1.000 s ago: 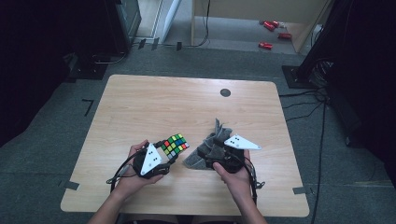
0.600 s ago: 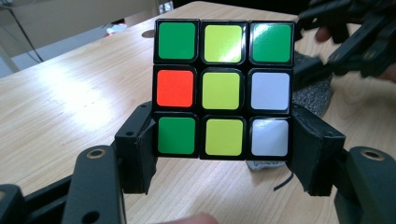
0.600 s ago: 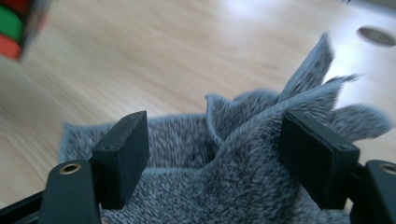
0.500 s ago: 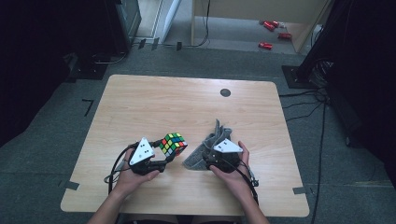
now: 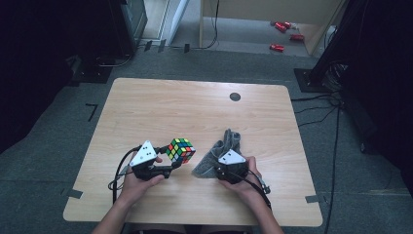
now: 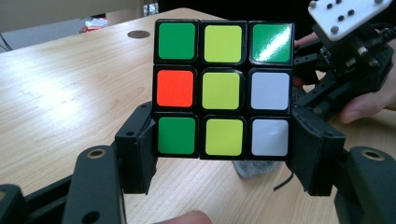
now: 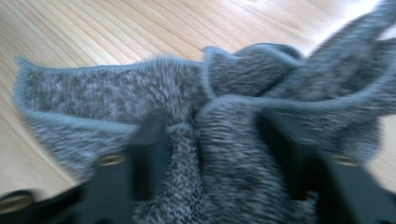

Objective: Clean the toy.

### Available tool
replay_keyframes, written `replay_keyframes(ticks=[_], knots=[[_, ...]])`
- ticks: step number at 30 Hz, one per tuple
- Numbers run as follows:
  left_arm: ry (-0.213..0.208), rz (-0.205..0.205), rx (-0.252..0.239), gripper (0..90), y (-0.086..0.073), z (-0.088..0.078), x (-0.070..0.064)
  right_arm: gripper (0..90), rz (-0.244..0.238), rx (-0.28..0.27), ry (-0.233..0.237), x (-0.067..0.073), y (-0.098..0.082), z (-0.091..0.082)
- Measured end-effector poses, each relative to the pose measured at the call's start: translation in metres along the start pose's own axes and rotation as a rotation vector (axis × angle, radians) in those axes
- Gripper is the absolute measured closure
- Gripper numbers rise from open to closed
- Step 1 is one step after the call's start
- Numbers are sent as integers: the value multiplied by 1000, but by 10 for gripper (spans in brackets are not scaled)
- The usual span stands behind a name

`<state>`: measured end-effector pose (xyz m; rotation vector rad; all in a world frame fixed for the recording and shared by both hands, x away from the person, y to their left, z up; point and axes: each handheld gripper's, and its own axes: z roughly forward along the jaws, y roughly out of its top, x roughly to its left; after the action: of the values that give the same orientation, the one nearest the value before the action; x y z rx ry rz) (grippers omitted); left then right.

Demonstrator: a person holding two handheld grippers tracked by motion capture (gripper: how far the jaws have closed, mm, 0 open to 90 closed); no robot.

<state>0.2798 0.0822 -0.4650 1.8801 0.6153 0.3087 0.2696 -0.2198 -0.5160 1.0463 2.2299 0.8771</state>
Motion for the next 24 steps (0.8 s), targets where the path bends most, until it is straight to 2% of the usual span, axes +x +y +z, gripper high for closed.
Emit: replay_keyframes(ticks=[1, 3, 5, 8, 10, 12, 15, 17, 20, 24], knots=[[0, 0, -2, 348, 0, -1, 0, 603, -15, 2, -12, -1, 0, -1], [4, -4, -3, 348, 0, -1, 0, 673, -14, 8, -15, -2, 1, -2], [0, -3, 7, 348, -1, -1, 0, 735, 14, 6, -5, -4, 1, -4], [-9, 13, 18, 348, -1, 1, -3, 776, 60, -34, 16, -7, 3, -10], [-12, 21, 24, 348, -1, 4, -6, 784, 117, -84, 36, -9, 7, -17], [-19, 32, 30, 348, -1, 6, -9, 786, 173, -162, 58, -11, 13, -30], [-14, 54, 39, 348, -1, 9, -13, 787, 217, -264, 82, -11, 22, -46], [-23, 62, 39, 348, -1, 10, -16, 787, 231, -339, 109, -9, 29, -59], [-52, 87, 35, 348, -1, 13, -23, 786, 223, -441, 146, -1, 40, -77], [-64, 140, 49, 348, -1, 18, -34, 784, 207, -540, 232, 14, 52, -93]])
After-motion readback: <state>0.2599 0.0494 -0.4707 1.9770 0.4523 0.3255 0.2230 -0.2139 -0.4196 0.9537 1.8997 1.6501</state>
